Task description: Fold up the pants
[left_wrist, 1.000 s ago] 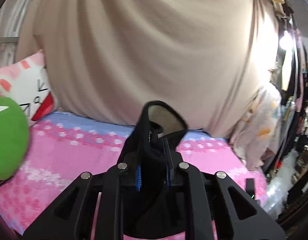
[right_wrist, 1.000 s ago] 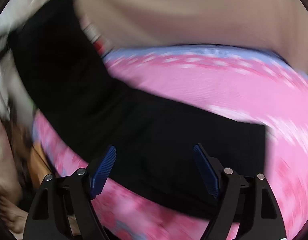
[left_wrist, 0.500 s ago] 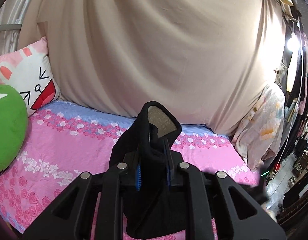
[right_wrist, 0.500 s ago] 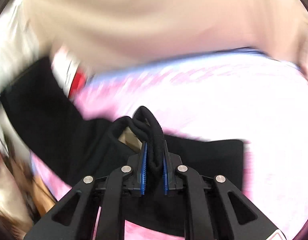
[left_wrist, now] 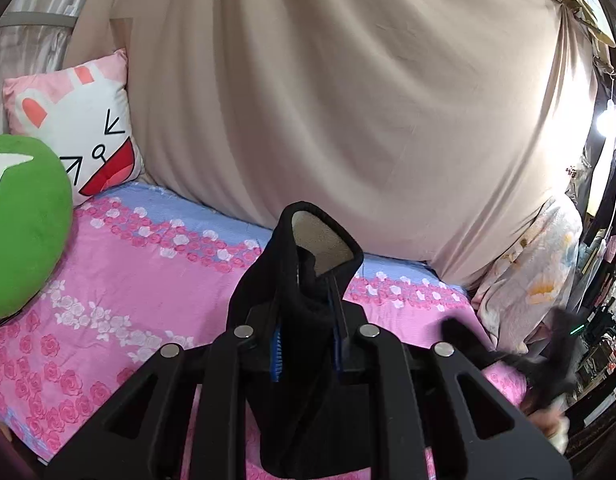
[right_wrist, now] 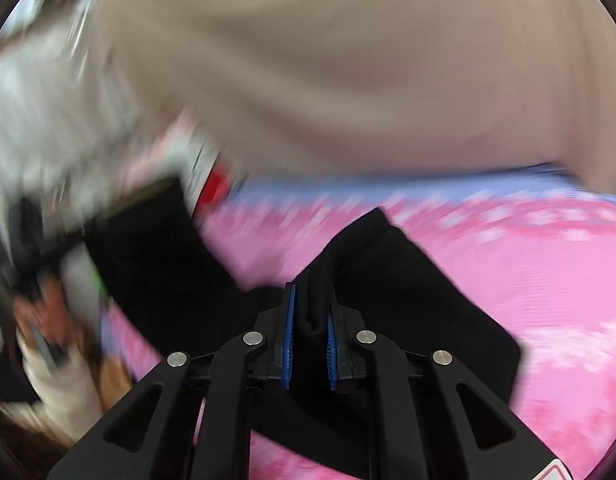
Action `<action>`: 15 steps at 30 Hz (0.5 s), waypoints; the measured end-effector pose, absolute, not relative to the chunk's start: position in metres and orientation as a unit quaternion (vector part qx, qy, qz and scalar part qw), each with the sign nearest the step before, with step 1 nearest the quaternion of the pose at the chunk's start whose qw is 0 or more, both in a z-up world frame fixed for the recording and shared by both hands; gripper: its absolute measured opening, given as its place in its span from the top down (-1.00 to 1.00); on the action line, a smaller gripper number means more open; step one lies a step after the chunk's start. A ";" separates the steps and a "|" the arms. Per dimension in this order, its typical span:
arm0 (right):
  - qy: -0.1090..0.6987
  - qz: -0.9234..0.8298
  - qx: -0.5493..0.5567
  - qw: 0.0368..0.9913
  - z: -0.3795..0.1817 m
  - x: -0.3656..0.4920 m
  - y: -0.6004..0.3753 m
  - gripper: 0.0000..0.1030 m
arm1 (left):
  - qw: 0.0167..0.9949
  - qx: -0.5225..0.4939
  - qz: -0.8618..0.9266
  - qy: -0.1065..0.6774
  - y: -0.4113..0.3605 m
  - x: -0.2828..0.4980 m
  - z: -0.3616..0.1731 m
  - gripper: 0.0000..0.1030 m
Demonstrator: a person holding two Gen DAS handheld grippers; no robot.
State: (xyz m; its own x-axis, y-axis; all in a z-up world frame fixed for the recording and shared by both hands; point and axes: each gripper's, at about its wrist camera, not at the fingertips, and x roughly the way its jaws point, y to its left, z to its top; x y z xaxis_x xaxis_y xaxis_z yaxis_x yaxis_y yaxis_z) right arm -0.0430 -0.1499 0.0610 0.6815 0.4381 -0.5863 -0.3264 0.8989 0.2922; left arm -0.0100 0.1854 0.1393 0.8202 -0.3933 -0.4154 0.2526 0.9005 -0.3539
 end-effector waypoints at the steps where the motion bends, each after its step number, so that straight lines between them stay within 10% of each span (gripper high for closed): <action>1: 0.379 0.232 0.049 0.895 0.032 -0.028 -0.115 0.75 | 0.943 -0.140 -0.172 0.249 0.186 -0.011 0.138 0.67; 5: 0.492 0.219 0.002 0.843 -0.076 -0.002 -0.058 0.49 | 0.941 -0.130 -0.181 0.256 0.181 -0.017 0.139 0.67; 15: 0.354 0.069 0.148 0.921 0.009 -0.065 -0.233 0.05 | 0.898 -0.025 -0.330 0.290 0.031 -0.022 0.125 0.52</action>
